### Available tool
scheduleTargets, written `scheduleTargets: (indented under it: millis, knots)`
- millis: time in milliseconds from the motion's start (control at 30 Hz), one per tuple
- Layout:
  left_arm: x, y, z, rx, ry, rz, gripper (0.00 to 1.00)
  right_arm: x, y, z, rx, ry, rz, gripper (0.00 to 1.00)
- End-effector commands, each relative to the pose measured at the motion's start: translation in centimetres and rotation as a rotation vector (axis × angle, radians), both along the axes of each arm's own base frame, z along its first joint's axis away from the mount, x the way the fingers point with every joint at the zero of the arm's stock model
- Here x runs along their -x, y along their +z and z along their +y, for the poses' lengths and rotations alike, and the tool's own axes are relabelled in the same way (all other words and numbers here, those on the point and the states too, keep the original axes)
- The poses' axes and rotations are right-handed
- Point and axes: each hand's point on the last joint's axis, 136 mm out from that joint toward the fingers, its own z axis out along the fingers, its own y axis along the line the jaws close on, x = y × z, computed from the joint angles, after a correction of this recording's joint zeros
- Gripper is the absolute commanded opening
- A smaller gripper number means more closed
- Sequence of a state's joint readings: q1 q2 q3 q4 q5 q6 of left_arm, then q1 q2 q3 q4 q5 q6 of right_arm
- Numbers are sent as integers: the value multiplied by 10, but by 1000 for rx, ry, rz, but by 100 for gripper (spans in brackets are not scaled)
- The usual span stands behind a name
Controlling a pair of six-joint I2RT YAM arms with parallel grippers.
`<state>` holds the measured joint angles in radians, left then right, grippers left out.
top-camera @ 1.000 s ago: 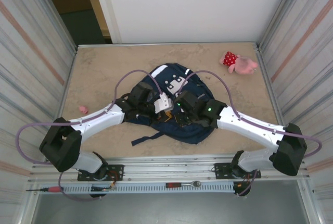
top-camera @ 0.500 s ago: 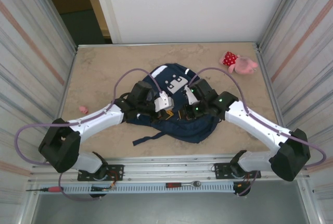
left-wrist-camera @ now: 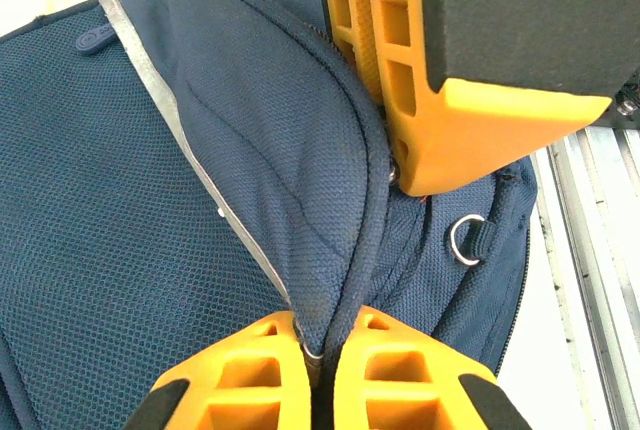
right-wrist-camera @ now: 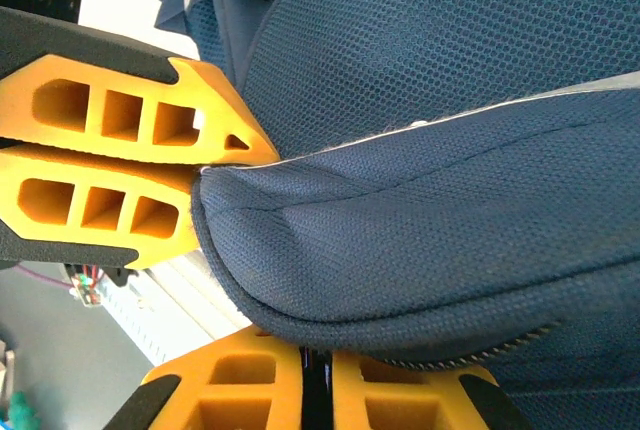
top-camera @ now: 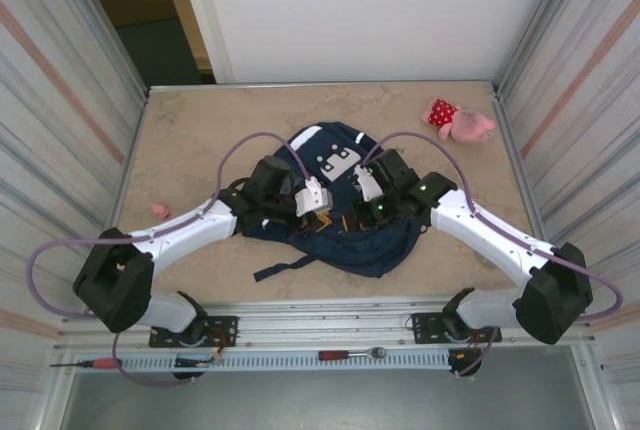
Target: Pack the student bag
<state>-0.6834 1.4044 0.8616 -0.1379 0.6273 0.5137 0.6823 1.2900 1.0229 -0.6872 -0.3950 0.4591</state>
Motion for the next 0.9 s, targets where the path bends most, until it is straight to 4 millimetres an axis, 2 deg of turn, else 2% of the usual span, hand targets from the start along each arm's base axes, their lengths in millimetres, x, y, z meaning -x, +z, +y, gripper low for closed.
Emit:
scheduleTargets:
  millis: [0, 200, 433, 500, 733, 867]
  knots:
    - [1, 0, 18, -30, 40, 30, 0, 6, -25, -34, 171, -71, 65, 11]
    - [1, 1, 18, -25, 41, 31, 0, 10, -26, -37, 195, -67, 64, 17]
    - [0, -2, 20, -40, 50, 28, 0, 13, -19, -37, 179, -56, 50, 0]
    - [-2, -7, 24, -62, 62, 22, 0, 14, -16, -40, 176, -62, 45, 0]
    - [-18, -18, 50, -87, 130, 15, 0, 13, -21, -73, 184, -127, 81, 0]
    - [-22, -13, 54, -96, 151, 15, 2, 10, -20, -68, 157, -120, 86, 0]
